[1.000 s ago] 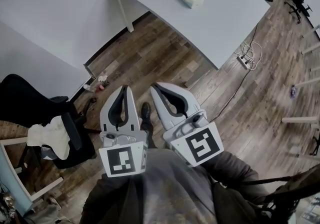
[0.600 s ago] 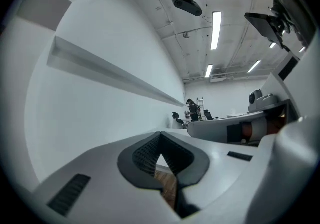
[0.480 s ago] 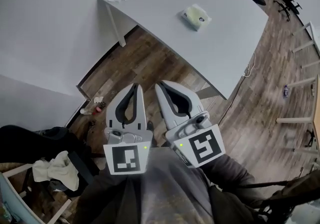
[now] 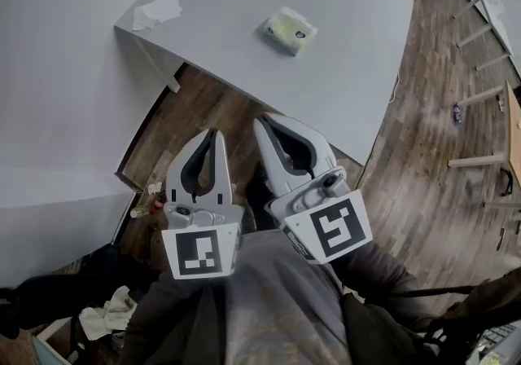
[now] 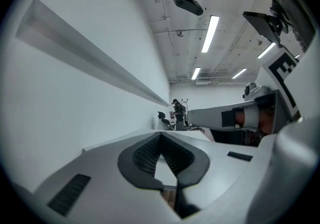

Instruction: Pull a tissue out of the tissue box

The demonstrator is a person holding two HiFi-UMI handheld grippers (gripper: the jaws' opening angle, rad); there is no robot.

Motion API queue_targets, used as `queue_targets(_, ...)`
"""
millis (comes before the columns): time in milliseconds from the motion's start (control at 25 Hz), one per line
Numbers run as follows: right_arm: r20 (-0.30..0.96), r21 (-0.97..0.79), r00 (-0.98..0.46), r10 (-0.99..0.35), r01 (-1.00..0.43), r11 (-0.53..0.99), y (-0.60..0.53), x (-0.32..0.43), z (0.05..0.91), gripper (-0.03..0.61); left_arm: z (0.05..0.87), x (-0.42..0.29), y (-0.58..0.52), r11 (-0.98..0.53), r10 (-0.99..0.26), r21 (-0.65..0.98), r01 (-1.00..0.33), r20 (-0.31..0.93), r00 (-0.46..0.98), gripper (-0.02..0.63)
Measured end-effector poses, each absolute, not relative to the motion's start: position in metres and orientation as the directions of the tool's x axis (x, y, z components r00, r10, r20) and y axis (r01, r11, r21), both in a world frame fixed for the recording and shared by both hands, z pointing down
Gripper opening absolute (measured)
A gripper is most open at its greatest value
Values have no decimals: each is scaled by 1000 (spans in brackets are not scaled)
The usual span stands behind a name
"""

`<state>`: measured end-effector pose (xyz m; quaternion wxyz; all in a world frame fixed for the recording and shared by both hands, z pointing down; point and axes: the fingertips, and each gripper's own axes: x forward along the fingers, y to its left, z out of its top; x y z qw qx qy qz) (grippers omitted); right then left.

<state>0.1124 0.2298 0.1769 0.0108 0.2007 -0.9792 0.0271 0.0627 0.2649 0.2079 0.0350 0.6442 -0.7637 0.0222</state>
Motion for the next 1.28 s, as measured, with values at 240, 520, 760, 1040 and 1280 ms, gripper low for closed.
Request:
queue_targets(240, 58, -98, -897, -437, -441, 892, 154, 104, 202, 2, 215, 51, 178, 117, -991, 12, -993, 75, -116, -2)
queue_targets(520, 103, -175, -889, -446, -458, 872, 51, 94, 242, 2, 240, 52, 54, 40, -990, 6, -999, 134, -39, -1)
queue_targets(760, 69, -168, -862, -502, -506, 846, -22, 99, 216, 2, 225, 57, -14, -11, -992, 8, -1000, 123, 12, -2)
queue_targets(1040, 80, -146, -821, -565, -570, 809, -73, 108, 216, 2, 233, 66, -69, -102, -983, 21, -995, 148, 104, -2)
queue_targets(1280, 186, -188, -796, -576, -605, 774, -99, 102, 287, 2, 313, 68, -102, -175, -935, 92, -980, 298, 194, -2)
